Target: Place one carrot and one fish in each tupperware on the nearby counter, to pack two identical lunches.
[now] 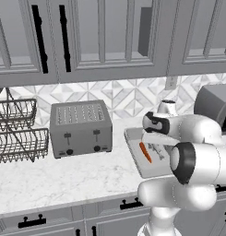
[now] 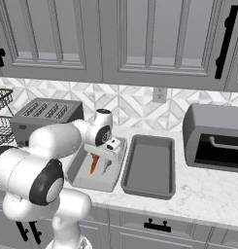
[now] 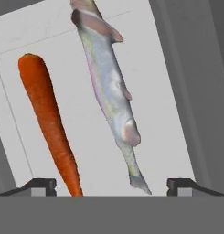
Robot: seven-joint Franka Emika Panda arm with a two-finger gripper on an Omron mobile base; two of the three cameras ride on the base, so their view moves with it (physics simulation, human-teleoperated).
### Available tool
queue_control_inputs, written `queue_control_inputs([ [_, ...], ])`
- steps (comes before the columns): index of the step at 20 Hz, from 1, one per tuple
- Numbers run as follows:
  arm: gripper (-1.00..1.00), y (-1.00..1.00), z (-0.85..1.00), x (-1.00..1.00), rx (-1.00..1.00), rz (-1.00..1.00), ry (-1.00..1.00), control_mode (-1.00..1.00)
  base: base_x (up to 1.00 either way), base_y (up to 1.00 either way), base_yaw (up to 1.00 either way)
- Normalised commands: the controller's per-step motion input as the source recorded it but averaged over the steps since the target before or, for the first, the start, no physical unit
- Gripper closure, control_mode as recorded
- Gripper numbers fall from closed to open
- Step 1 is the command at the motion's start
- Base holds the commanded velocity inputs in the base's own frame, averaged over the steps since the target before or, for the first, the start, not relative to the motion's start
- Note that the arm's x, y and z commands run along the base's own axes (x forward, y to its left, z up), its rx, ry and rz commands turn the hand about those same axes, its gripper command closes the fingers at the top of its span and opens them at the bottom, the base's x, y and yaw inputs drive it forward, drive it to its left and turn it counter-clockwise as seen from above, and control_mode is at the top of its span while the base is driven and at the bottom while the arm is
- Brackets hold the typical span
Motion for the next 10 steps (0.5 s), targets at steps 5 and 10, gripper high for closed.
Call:
queue_control_inputs([
  [5,-1.0,0.21,0.8,-0.58,0.01,0.03,0.0,-1.0,0.0,0.0,0.0],
  [10,-1.0,0.36,0.61,-0.79,-0.01,0.19,-0.06,-1.0,0.0,0.0,0.0],
])
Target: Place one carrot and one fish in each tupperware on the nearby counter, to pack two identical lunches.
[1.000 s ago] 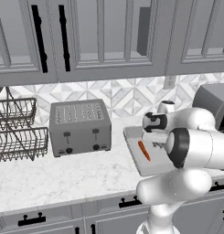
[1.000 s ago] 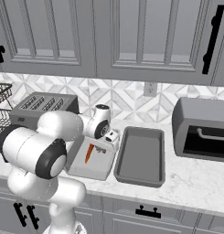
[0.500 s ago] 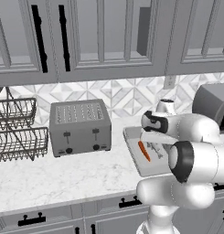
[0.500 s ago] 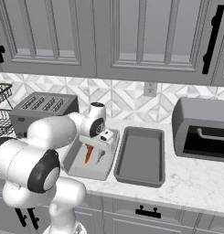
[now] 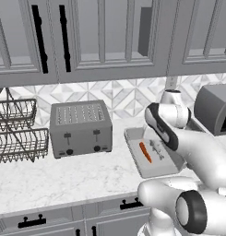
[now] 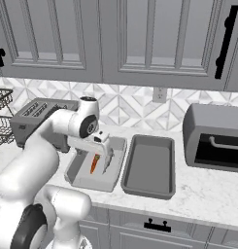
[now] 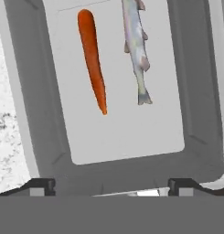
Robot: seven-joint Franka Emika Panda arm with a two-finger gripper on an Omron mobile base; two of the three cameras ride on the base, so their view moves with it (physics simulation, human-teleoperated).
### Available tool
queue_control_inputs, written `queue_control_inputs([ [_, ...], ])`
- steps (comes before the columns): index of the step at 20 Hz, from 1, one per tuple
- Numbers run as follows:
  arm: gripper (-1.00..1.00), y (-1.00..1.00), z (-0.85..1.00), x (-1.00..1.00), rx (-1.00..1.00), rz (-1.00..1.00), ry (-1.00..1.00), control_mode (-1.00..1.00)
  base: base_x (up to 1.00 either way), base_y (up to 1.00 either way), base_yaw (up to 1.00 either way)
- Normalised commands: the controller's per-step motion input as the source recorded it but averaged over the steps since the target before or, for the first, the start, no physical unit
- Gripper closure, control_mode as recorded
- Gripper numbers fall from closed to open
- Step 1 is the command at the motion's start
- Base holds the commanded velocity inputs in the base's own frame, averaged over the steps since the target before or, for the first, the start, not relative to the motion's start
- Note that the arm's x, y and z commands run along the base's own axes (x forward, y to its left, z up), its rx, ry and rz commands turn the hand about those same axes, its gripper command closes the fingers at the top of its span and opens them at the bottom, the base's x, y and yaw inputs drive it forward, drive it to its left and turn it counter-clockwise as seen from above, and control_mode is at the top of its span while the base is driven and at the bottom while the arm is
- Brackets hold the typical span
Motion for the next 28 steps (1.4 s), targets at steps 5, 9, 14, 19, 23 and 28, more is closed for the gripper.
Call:
queue_control_inputs([
  [5,-1.0,0.42,0.44,-0.78,-0.01,0.16,-0.3,-1.0,0.0,0.0,0.0],
  [9,-1.0,0.36,0.53,-0.43,0.0,0.15,-0.19,-1.0,0.0,0.0,0.0],
  [14,-1.0,0.04,0.09,-0.41,-0.06,0.01,-0.03,-1.0,0.0,0.0,0.0],
  [19,-1.0,0.0,0.0,-0.66,0.0,0.0,-0.14,-1.0,0.0,0.0,0.0],
  [23,-1.0,0.0,0.0,-0.24,0.0,0.0,-0.09,-1.0,0.0,0.0,0.0],
  [28,-1.0,0.0,0.0,-0.01,0.0,0.0,-0.01,-1.0,0.0,0.0,0.0],
])
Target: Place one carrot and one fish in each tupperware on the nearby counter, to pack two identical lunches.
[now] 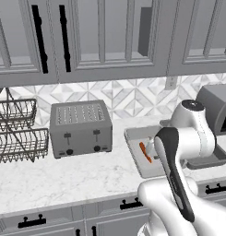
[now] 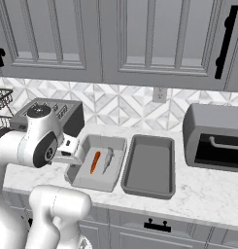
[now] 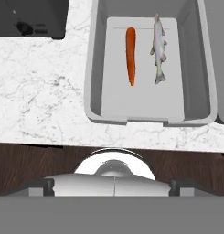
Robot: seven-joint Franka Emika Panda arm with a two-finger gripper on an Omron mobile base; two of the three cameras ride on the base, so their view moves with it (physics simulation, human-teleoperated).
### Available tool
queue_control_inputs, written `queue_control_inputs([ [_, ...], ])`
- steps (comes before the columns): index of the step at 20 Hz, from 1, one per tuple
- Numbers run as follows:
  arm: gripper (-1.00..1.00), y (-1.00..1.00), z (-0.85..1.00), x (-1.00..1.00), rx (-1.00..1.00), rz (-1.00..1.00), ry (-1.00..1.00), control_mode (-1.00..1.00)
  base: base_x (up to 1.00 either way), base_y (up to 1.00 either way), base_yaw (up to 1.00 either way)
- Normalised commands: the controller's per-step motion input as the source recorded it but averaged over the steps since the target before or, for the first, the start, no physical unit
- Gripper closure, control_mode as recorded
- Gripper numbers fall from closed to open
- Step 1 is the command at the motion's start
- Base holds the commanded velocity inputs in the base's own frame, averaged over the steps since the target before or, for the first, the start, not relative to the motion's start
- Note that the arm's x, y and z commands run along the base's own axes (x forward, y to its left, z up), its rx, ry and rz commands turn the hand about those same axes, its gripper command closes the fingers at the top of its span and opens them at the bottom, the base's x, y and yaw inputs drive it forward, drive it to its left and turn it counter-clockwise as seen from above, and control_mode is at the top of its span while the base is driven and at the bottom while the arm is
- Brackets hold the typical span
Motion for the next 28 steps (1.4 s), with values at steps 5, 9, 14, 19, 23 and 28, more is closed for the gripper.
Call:
queue_control_inputs([
  [5,-1.0,0.0,0.0,0.0,0.0,0.0,0.0,1.0,0.0,0.0,0.0],
  [9,-1.0,0.0,0.0,0.0,0.0,0.0,0.0,1.0,-0.1,-0.03,0.21],
  [14,-1.0,0.0,0.0,0.0,0.0,0.0,0.0,1.0,-0.2,-0.34,0.55],
  [19,-1.0,0.0,0.0,0.0,0.0,0.0,0.0,1.0,-0.78,-0.14,0.73],
  [23,-1.0,0.0,0.0,0.0,0.0,0.0,0.0,1.0,-0.86,-0.19,0.72],
  [28,-1.0,0.0,0.0,0.0,0.0,0.0,0.0,1.0,-0.85,-0.36,0.7],
])
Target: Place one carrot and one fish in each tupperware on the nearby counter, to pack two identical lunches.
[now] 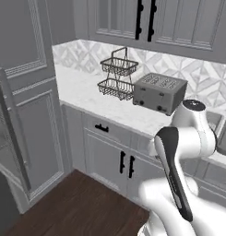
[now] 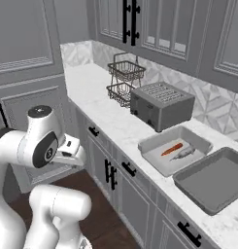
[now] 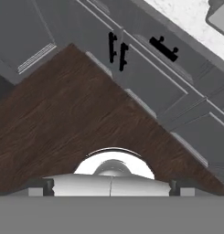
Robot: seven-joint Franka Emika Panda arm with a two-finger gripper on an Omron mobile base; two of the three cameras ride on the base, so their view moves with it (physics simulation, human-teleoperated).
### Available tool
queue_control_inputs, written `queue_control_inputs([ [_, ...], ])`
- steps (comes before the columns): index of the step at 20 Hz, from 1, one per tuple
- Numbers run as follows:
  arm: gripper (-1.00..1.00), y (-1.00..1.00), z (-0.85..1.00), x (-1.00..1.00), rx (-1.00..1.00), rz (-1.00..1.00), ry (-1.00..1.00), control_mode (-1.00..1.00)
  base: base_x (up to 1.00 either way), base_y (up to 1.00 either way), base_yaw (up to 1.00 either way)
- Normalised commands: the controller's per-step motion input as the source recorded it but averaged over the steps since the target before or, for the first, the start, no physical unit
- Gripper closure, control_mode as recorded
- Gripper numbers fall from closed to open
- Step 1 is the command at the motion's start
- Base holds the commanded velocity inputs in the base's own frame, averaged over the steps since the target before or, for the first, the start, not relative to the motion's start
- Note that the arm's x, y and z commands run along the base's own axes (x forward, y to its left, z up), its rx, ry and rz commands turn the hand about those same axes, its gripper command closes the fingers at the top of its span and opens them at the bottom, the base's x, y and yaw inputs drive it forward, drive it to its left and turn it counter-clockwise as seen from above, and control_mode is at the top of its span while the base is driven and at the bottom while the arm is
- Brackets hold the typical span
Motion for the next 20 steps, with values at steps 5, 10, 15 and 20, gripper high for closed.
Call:
queue_control_inputs([
  [5,-1.0,0.0,0.0,0.0,0.0,0.0,0.0,1.0,-0.67,-0.02,0.72],
  [10,-1.0,0.0,0.0,0.0,0.0,0.0,0.0,1.0,-0.41,0.64,0.67],
  [15,-1.0,0.0,0.0,0.0,0.0,0.0,0.0,1.0,0.02,0.58,0.57],
  [20,-1.0,0.0,0.0,0.0,0.0,0.0,0.0,1.0,0.43,0.44,0.31],
])
